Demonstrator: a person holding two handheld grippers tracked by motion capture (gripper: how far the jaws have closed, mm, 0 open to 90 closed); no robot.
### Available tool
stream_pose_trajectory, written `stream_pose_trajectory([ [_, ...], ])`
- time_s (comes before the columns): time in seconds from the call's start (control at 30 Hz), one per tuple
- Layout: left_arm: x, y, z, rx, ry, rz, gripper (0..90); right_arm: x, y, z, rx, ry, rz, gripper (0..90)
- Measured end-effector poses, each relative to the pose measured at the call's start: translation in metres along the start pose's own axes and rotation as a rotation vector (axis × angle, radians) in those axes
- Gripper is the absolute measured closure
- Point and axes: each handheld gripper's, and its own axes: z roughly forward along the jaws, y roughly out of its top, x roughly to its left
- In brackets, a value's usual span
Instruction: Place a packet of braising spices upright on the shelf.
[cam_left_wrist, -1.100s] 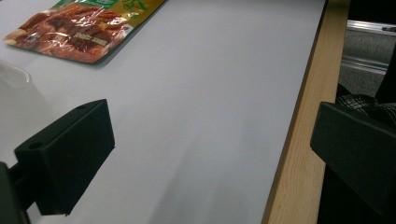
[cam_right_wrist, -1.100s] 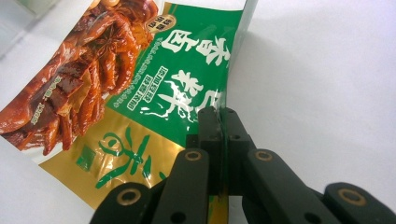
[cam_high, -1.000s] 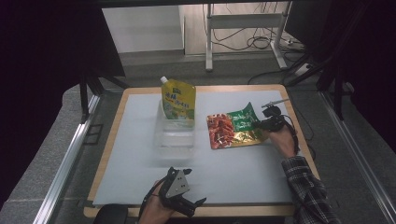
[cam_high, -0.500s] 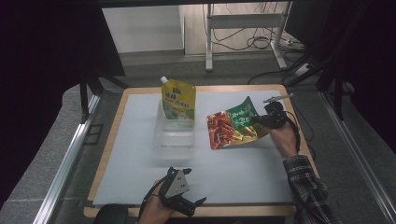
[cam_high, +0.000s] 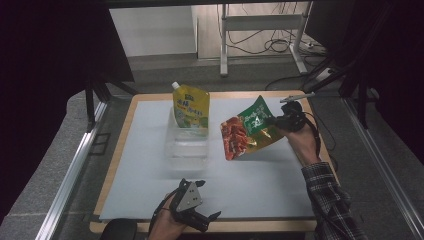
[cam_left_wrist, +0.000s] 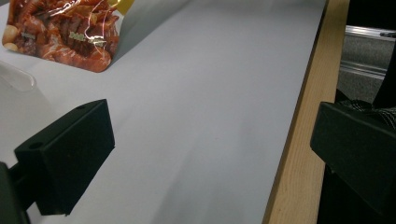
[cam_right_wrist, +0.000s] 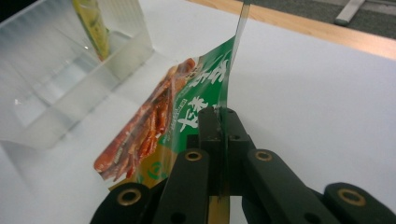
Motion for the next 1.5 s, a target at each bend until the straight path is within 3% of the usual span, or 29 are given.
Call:
stream_pose_trajectory([
  [0.47,0.0,0.0,0.0,-0.007,-0.002,-0.001,0.0,0.039,0.044,-0.004,0.004,0.016,-0.128,89.1],
  [0.87,0.002,0.001,-0.002,-0.017,0.003,-0.006,0.0,0.064,0.067,-0.01,-0.003,0.043,-0.205,89.2],
  [1.23,0.002,0.001,-0.003,-0.02,0.008,-0.006,0.0,0.079,0.081,-0.019,-0.002,0.043,-0.27,89.2],
  [1.5,0.002,0.001,-0.003,-0.02,0.008,-0.006,0.0,0.08,0.084,-0.028,-0.015,0.052,-0.275,89.2],
])
